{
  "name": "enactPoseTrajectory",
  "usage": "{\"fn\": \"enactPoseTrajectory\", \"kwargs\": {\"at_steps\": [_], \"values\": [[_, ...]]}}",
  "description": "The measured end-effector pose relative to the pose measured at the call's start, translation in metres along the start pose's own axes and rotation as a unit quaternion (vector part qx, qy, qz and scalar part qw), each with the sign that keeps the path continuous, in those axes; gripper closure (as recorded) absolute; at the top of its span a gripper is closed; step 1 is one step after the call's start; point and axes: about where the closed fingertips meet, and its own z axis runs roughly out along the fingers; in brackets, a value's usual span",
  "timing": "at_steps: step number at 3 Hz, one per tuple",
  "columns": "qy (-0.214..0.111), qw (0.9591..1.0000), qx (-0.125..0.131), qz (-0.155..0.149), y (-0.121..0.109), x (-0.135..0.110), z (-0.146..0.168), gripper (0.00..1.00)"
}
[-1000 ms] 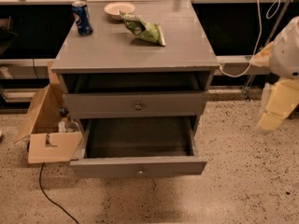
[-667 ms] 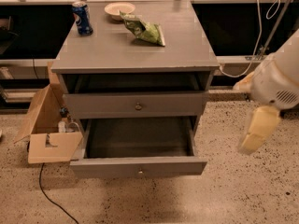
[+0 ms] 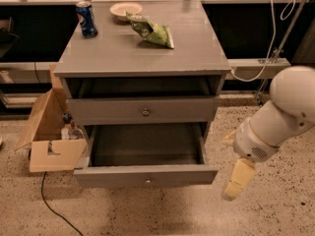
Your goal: Close middle drawer
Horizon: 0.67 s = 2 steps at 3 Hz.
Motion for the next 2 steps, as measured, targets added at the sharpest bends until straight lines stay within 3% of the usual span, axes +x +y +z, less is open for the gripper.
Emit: {"fn": "enactPoseTrajectory", "kwargs": {"at_steps": [1,2], "values": [[-0.020,0.9993,-0.026,0.021,-0.0005,0.0028,0.0513,0.00],[-0.020,0.9993,-0.026,0.021,-0.0005,0.0028,0.0514,0.00]]}}
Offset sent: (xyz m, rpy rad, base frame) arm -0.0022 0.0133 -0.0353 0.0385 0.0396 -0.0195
